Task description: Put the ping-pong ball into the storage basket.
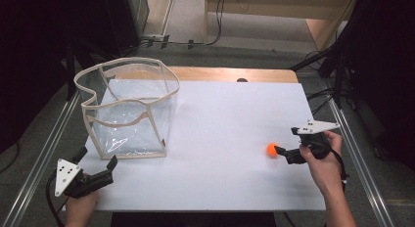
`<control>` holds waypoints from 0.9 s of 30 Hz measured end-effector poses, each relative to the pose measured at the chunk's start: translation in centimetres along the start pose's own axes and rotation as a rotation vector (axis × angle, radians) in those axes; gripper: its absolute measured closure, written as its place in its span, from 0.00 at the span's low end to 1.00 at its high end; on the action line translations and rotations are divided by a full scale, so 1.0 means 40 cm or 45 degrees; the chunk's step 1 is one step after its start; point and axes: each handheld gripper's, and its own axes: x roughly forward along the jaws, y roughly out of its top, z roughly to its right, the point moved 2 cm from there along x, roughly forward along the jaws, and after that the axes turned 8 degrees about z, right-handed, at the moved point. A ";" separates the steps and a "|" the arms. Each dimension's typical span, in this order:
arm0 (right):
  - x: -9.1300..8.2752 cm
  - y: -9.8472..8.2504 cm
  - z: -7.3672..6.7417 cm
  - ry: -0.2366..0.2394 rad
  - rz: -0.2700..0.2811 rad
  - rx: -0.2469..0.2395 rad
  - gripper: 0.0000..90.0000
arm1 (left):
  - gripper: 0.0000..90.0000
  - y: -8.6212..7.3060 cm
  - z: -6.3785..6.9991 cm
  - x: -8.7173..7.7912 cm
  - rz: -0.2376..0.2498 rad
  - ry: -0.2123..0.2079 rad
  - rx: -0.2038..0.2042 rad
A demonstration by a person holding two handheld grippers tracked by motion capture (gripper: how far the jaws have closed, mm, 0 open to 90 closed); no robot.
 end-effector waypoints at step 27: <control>0.094 0.008 0.000 0.114 -0.354 -0.081 0.13 | 0.00 0.000 -0.001 0.000 -0.001 -0.004 -0.002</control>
